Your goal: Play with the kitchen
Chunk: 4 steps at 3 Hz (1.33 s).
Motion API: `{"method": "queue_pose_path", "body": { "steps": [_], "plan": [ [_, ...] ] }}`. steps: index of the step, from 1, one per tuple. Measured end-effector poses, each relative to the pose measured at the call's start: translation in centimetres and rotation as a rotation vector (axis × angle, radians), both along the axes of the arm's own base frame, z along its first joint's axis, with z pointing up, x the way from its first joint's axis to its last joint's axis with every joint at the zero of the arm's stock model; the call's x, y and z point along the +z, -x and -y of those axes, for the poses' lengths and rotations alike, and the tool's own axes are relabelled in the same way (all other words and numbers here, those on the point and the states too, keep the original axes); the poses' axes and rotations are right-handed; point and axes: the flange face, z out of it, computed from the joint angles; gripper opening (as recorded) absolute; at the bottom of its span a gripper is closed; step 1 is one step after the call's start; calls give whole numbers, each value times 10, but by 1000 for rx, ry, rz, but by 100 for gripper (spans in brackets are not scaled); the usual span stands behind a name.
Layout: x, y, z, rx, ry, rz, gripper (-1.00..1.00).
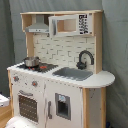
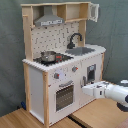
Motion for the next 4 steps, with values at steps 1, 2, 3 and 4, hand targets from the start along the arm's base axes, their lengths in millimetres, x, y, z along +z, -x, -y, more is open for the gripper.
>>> {"method": "queue_pose_path", "body": {
  "steps": [1, 2, 3, 4],
  "plan": [
    [15, -12, -20, 34, -17, 10, 100],
    [43, -18, -39, 54, -7, 30, 100],
    [64, -20, -58, 75, 27, 47, 100],
    [107, -24, -52, 37, 31, 77, 100]
  ]
}}
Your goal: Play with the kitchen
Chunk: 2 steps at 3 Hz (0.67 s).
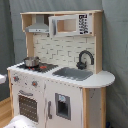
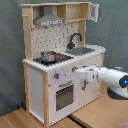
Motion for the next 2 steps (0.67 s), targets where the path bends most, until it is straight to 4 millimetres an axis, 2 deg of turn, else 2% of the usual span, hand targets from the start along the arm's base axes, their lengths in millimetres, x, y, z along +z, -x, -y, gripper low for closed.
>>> {"method": "queue_pose_path", "body": {
  "steps": [1, 2],
  "plan": [
    [47, 6, 11, -25, -60, 37, 100],
    [94, 24, 21, -40, -156, 81, 100]
  ]
}}
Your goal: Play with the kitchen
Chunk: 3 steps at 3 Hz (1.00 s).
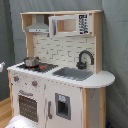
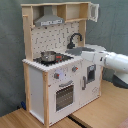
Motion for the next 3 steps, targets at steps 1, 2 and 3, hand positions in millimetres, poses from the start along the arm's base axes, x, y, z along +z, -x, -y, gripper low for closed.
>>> {"method": "queue_pose_path", "body": {
  "steps": [1, 2, 3],
  "plan": [
    [25, 18, 7, -18, -85, 47, 100],
    [35, 29, 13, -37, -134, 79, 100],
    [46, 38, 18, -60, -181, 116, 100]
  ]
}}
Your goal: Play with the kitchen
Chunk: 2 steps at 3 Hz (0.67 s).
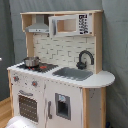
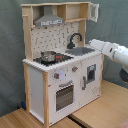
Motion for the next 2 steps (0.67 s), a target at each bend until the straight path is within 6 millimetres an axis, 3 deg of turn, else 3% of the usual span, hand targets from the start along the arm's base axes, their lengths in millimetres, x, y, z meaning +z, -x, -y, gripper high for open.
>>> {"method": "queue_pose_path", "body": {
  "steps": [2],
  "plan": [
    [31, 24, 13, -61, -101, 95, 100]
  ]
}}
